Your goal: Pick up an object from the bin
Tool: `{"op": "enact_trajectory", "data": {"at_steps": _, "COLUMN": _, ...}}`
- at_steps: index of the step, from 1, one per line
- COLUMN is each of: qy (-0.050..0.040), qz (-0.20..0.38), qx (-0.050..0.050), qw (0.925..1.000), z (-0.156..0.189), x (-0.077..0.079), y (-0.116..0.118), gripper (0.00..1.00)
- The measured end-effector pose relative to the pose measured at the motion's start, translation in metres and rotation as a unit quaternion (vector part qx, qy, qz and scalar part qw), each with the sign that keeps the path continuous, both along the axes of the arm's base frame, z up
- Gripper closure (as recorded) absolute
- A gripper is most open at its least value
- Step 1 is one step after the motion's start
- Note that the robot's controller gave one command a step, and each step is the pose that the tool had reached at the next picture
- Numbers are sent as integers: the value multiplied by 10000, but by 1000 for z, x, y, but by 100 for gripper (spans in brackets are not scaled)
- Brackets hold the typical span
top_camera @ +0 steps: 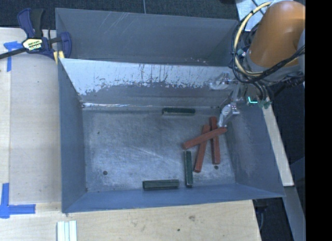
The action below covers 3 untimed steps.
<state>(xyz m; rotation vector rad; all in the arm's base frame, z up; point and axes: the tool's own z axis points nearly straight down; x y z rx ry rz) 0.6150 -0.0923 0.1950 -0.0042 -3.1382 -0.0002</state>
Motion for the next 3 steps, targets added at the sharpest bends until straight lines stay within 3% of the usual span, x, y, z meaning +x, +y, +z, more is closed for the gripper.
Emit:
{"op": "enact_trajectory", "data": {"at_steps": 1, "qy": -38, "qz": 7, "qx": -5, "qw": 10000, "z": 4, "x": 2, "y": 0, "gripper": 0}}
{"op": "enact_trajectory", "data": {"at_steps": 2, "qy": -65, "qz": -105, "qx": -5, "qw": 9999, "z": -53, "x": 3, "y": 0, "gripper": 0}}
{"op": "enact_trajectory", "data": {"at_steps": 3, "qy": -143, "qz": -1068, "qx": 6, "qw": 9942, "z": -98, "x": 3, "y": -15, "gripper": 100}}
